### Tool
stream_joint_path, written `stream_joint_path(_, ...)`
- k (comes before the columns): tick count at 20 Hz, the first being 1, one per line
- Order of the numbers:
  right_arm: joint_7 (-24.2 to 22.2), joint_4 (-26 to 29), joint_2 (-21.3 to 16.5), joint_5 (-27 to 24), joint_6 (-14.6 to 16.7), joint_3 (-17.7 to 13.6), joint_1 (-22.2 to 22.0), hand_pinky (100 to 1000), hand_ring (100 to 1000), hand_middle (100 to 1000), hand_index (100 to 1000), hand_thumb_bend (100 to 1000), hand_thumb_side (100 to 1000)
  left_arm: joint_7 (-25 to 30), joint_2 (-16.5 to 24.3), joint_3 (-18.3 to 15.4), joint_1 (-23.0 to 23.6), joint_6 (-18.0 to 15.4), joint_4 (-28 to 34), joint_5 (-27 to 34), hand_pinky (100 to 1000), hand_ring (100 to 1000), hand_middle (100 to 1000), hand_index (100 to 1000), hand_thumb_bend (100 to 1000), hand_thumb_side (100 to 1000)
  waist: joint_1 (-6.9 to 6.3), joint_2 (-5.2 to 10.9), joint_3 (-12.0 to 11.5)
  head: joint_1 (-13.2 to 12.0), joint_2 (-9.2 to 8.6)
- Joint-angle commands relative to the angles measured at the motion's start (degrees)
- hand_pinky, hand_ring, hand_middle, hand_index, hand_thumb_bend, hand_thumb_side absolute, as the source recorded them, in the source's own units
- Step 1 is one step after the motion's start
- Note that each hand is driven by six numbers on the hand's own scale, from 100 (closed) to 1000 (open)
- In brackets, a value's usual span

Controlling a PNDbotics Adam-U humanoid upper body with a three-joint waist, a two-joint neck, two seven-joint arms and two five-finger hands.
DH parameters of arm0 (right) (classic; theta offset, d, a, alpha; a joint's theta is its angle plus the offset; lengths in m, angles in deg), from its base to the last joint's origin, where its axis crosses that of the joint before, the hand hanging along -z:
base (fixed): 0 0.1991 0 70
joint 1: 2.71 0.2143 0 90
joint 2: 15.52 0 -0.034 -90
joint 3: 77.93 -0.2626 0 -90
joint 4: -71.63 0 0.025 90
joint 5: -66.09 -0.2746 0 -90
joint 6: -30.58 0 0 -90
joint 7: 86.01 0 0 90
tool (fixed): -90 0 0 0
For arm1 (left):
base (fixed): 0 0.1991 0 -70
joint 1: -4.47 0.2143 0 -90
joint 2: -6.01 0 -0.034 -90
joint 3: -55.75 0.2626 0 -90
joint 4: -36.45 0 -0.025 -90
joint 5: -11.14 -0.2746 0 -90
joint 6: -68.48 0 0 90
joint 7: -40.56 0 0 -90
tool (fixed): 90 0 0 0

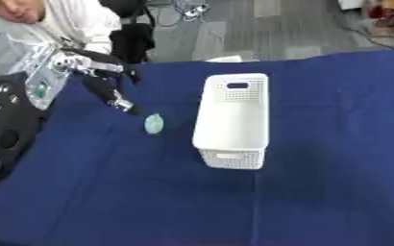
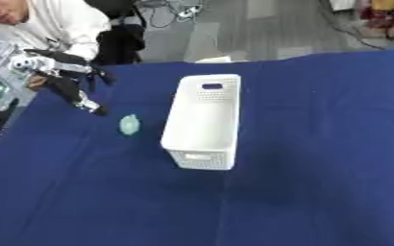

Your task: Pick up objects on the table and place them in the box.

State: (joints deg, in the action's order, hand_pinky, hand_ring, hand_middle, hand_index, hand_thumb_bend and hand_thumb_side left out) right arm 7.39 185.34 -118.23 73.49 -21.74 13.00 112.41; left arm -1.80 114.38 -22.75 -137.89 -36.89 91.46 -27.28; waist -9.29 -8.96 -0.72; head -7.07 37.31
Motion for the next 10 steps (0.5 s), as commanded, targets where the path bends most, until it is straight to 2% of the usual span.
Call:
stream_joint_path(1,-0.2,0.9,-1.0,-0.3,0.0,-0.1,0.5,100,178,283,488,100,962,4.3,0.7,0.0,-2.1,-5.8,-2.8,-1.0,469,677,867,989,1000,594,0.24,1.21,0.1,0.2,0.02)
stream_joint_path(4,-0.3,0.9,-1.0,-0.4,0.0,-0.1,0.6,100,178,283,488,100,962,4.3,-0.1,0.1,-2.9,-7.3,-5.8,-0.8,493,673,866,997,1000,597,0.24,1.19,0.2,0.2,-0.24)
stream_joint_path(10,-0.5,0.9,-0.8,-0.5,0.0,-0.1,0.8,100,178,283,488,100,963,4.3,-1.8,0.2,-3.3,-9.8,-9.8,1.2,485,658,867,1000,1000,624,0.29,1.10,0.4,0.3,-0.46)
